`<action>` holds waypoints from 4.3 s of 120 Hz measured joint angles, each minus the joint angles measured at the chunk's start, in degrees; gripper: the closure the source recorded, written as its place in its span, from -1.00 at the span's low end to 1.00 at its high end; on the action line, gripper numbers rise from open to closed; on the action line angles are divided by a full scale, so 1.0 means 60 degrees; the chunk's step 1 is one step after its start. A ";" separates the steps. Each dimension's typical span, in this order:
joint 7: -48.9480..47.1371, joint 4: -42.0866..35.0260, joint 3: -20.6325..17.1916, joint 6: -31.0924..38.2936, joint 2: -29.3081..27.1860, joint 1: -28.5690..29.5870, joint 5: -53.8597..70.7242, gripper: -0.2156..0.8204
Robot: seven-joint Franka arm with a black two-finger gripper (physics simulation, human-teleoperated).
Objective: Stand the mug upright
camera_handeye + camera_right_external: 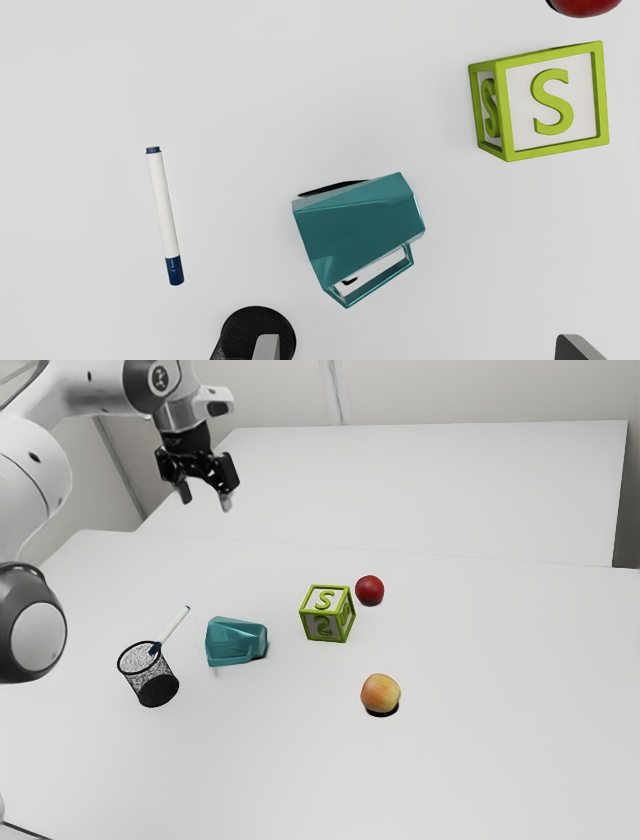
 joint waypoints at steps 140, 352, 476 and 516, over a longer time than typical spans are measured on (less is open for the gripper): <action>0.3007 -0.8710 0.2163 0.6230 -0.2427 -0.0051 -0.5512 -0.58; 0.7261 -0.9331 0.2600 0.4924 -0.1379 0.0180 -1.0232 0.10; 0.7327 -0.8838 0.2496 0.5964 -0.2606 -0.0598 -0.7573 0.93; 0.5980 -0.7382 0.2391 0.6016 -0.1975 -0.1775 -0.3258 0.93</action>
